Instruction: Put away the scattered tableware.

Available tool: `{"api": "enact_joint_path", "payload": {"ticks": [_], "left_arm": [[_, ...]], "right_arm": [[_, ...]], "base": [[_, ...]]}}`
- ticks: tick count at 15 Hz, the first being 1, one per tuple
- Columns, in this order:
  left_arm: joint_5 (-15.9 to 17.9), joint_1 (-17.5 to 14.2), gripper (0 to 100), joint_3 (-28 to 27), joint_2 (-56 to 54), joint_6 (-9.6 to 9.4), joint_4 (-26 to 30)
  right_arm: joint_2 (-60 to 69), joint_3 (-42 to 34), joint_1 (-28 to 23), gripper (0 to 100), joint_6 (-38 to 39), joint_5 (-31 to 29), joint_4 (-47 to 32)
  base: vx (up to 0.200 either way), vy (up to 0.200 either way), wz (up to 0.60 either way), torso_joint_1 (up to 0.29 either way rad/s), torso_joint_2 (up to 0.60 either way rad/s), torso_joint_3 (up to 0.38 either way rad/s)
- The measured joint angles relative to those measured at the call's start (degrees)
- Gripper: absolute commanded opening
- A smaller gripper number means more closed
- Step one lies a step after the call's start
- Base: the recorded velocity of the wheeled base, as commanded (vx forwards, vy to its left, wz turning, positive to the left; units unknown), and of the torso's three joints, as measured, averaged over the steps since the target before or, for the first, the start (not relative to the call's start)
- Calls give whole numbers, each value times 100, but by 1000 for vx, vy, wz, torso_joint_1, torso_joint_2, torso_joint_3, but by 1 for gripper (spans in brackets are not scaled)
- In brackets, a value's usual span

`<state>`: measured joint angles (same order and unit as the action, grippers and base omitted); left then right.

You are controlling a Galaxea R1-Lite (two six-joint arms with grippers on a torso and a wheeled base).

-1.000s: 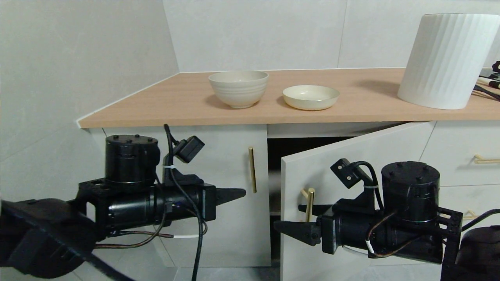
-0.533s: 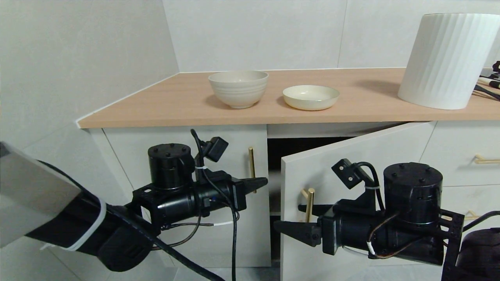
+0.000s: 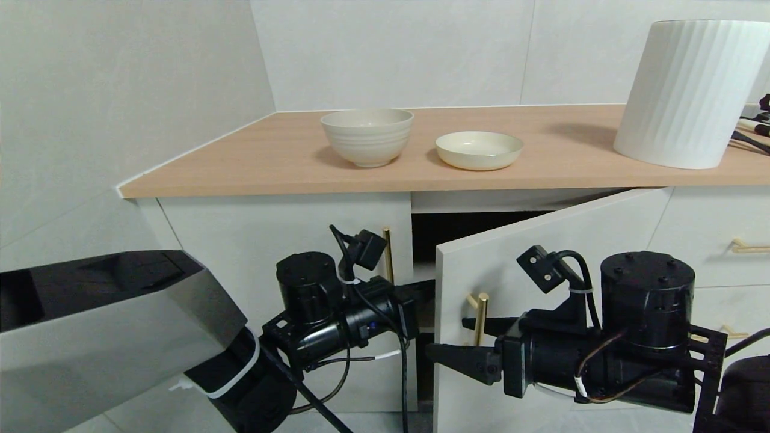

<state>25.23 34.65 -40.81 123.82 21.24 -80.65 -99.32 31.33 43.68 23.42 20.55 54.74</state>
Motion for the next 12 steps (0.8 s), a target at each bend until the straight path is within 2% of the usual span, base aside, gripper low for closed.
{"api": "enact_joint_path", "payload": {"ticks": [4, 9, 12], "left_arm": [[-127, 215, 0, 0, 30, -6, -12], [-137, 297, 0, 2, 49, -9, -12], [-134, 344, 0, 11, 46, -9, -1]], "right_arm": [[43, -51, -30, 100, -29, -2, 28], [213, -160, -363, 100, -82, -15, 52], [336, -355, -556, 100, -667, -105, 22]], "base": [[0, 0, 0, 0, 0, 0], [0, 0, 0, 0, 0, 0], [0, 0, 0, 0, 0, 0]]}}
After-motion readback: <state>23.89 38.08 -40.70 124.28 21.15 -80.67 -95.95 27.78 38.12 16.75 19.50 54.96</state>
